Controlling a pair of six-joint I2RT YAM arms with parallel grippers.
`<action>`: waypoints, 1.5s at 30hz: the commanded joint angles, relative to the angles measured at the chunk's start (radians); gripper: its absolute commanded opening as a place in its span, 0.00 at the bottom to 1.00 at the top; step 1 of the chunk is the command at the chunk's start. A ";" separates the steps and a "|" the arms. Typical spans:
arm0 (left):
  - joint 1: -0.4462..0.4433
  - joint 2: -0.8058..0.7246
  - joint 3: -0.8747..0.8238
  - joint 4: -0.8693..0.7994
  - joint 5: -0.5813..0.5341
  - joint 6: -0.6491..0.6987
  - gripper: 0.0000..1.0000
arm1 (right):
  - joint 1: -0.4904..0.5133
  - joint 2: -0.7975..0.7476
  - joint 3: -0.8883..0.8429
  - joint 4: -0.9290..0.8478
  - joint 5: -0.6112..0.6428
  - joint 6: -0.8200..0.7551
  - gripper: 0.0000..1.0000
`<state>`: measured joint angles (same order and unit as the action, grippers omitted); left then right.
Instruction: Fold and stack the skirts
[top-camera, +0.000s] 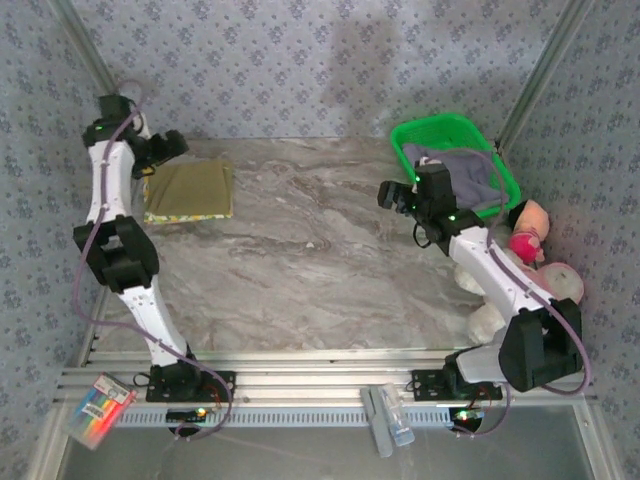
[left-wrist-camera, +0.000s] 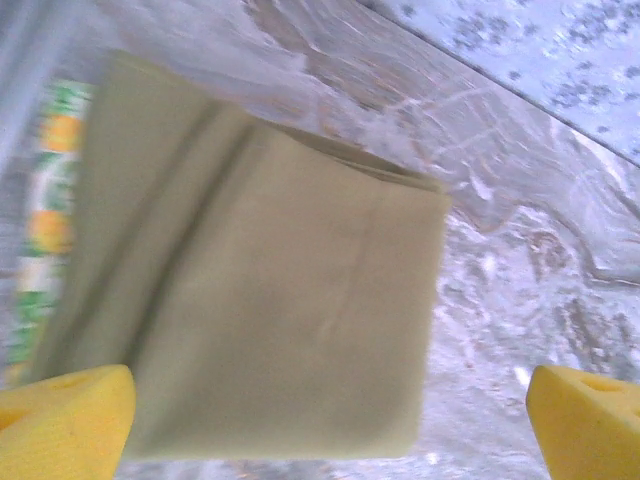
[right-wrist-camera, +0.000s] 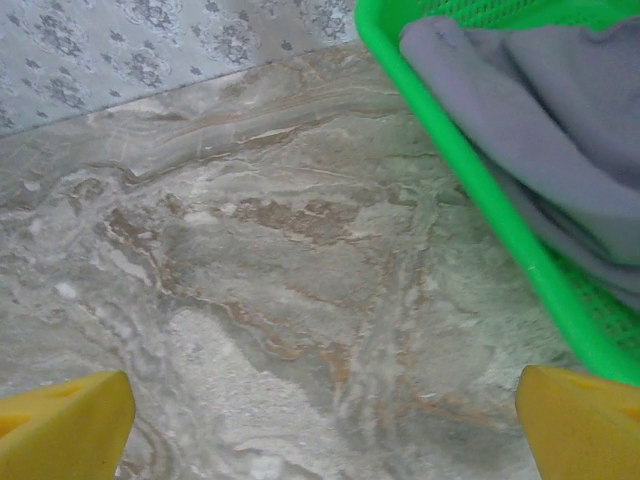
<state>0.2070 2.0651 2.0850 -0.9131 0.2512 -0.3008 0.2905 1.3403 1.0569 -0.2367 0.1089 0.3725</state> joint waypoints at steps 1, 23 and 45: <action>0.000 0.075 -0.110 0.094 0.012 -0.159 1.00 | -0.070 -0.005 0.021 -0.030 0.007 -0.127 1.00; 0.042 0.269 0.108 0.014 0.172 0.018 1.00 | -0.436 0.778 0.812 -0.650 -0.217 -0.926 0.93; -0.060 -0.237 -0.380 0.316 0.153 -0.148 0.99 | -0.396 0.984 0.913 -0.430 0.082 -0.975 0.82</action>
<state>0.1482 1.9118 1.7916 -0.7345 0.3767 -0.3733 -0.1146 2.3268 1.9911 -0.7605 0.1123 -0.6258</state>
